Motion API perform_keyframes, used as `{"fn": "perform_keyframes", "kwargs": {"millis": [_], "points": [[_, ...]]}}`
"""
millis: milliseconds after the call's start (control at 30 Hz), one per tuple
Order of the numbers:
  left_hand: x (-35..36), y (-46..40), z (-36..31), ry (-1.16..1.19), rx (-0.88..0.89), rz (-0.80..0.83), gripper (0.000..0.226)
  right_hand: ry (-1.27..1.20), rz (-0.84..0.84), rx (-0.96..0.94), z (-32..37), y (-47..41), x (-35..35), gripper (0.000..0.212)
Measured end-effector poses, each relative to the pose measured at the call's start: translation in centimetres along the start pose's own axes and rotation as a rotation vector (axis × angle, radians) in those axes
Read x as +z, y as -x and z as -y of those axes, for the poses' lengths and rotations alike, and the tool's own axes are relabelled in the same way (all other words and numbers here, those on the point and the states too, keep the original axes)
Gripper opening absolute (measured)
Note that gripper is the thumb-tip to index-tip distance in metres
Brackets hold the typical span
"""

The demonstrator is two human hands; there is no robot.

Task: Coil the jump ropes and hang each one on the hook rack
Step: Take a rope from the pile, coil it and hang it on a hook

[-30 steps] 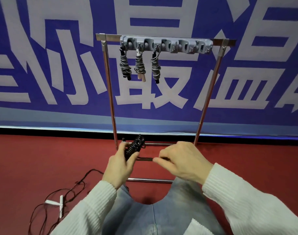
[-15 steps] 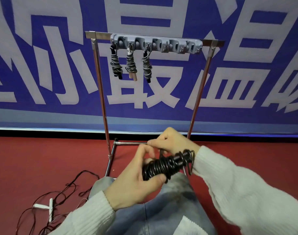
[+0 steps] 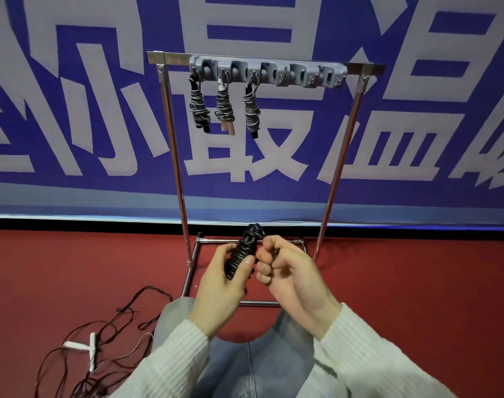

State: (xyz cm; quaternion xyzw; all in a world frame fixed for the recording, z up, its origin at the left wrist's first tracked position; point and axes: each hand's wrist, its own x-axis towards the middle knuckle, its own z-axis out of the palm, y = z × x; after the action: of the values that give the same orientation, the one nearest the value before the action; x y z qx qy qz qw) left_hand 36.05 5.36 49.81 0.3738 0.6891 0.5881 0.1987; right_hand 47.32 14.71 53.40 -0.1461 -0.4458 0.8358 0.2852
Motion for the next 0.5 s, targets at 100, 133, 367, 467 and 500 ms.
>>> {"fn": "perform_keyframes", "kwargs": {"millis": [100,133,367,467,500], "points": [[0.0,0.8,-0.5,0.320,-0.161,0.004,0.027,0.090,0.054,-0.007,-0.3,0.3,0.0,0.020],[-0.1,1.0,-0.8,0.406,-0.195,0.011,0.033,0.142,0.052,-0.037,-0.3,0.4,0.2,0.022],[-0.7,0.8,-1.8,0.647,-0.161,0.043,0.021,0.383,-0.057,-0.282,0.1,0.1,0.8,0.019],[-0.5,0.6,-1.9,0.626,-0.108,-0.003,0.025,0.439,-0.104,-0.342,0.0,0.1,1.3,0.021],[-0.4,0.6,-2.0,0.616,-0.084,-0.015,0.023,0.482,-0.110,-0.371,-0.2,0.0,1.3,0.023]]}}
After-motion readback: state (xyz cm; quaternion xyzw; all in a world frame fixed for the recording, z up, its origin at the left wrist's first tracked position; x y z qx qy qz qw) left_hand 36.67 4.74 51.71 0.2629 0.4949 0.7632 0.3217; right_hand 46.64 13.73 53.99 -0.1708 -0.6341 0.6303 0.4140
